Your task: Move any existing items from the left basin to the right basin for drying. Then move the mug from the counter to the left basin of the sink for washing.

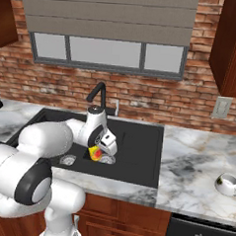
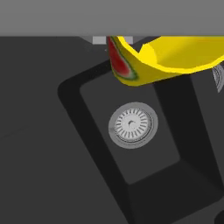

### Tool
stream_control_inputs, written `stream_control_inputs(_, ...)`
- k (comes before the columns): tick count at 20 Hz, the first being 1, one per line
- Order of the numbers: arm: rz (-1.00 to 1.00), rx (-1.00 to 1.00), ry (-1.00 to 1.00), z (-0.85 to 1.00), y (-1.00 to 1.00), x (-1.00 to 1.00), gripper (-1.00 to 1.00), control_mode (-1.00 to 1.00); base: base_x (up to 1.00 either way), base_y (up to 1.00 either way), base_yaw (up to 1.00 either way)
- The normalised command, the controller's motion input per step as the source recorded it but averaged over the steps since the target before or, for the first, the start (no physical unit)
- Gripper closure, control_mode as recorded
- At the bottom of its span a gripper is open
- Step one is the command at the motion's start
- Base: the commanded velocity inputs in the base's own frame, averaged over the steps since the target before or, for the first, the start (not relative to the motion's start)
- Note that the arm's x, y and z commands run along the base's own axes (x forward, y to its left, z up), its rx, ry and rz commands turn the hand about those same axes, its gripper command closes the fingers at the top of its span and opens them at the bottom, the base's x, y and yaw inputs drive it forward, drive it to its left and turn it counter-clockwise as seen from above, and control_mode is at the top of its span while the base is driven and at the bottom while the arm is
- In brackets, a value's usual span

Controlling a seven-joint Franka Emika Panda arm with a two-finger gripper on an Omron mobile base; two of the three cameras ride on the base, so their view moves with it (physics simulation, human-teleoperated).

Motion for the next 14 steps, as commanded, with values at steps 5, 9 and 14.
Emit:
stream_control_inputs(5, 0.00, 0.00, 0.00, -0.08, 0.00, 0.26, 1.00, -1.00, 0.00, 0.00, 0.00)
stream_control_inputs(9, 0.00, 0.00, 0.00, -0.13, 0.00, 0.22, 1.00, -1.00, 0.00, 0.00, 0.00)
stream_control_inputs(14, 0.00, 0.00, 0.00, -0.15, 0.00, 0.16, 1.00, -1.00, 0.00, 0.00, 0.00)
